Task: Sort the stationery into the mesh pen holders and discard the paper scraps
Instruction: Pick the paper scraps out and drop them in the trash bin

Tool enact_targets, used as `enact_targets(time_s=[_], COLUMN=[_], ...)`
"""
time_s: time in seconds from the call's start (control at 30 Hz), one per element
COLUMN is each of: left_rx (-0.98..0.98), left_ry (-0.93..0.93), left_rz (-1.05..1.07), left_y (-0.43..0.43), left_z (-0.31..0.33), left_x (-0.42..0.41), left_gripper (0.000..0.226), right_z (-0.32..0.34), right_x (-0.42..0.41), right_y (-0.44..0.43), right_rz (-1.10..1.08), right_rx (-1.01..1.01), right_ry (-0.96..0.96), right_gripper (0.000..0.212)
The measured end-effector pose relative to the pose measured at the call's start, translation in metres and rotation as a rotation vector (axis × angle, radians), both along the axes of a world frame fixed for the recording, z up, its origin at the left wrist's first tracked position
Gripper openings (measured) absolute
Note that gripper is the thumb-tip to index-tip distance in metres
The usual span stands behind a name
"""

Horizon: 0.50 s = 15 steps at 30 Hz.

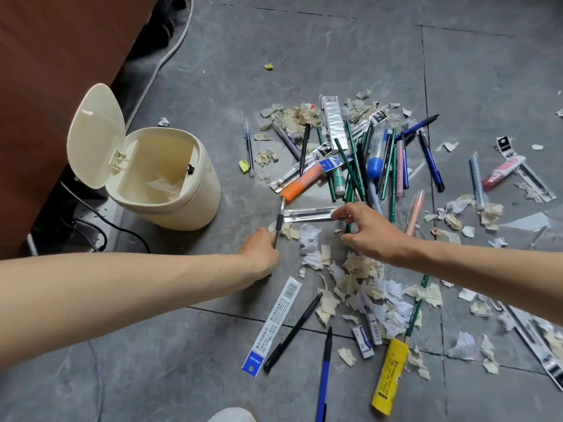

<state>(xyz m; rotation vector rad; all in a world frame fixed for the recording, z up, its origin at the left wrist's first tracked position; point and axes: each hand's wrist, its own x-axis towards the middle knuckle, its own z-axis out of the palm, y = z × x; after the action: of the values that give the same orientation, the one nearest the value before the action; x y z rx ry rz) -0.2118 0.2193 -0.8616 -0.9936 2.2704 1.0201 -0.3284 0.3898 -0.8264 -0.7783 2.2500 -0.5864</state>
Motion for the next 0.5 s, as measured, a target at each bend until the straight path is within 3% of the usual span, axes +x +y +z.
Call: enact_targets(time_s=[0.13,0.33,0.43,0.5], left_rx=[0.196,0.383,0.353,0.216], left_ry=[0.028,0.186,0.271,0.288], left_rz=[-0.094,-0.22,-0.126,-0.166], left_y=[0.003,0.004,-0.007,-0.019], left_z=[-0.001,0.016,0.019,0.016], left_x=[0.002,-0.01,-0.031,-0.046], left_gripper=[0.026,0.024,0.021,0.02], right_z=[0.001,-0.003,-0.003,-0.004], right_x=[0.001,-0.002,-0.003,-0.004], right_y=[0.007,0.011,0.011,0.013], right_rz=[-0.012,0.031,0.084,0.115], right_rx=[0.01,0.046,0.043,0.048], right_ry=[-0.033,0.039,0.087,0.104], right_gripper=[0.04,0.039,0.034,0.031])
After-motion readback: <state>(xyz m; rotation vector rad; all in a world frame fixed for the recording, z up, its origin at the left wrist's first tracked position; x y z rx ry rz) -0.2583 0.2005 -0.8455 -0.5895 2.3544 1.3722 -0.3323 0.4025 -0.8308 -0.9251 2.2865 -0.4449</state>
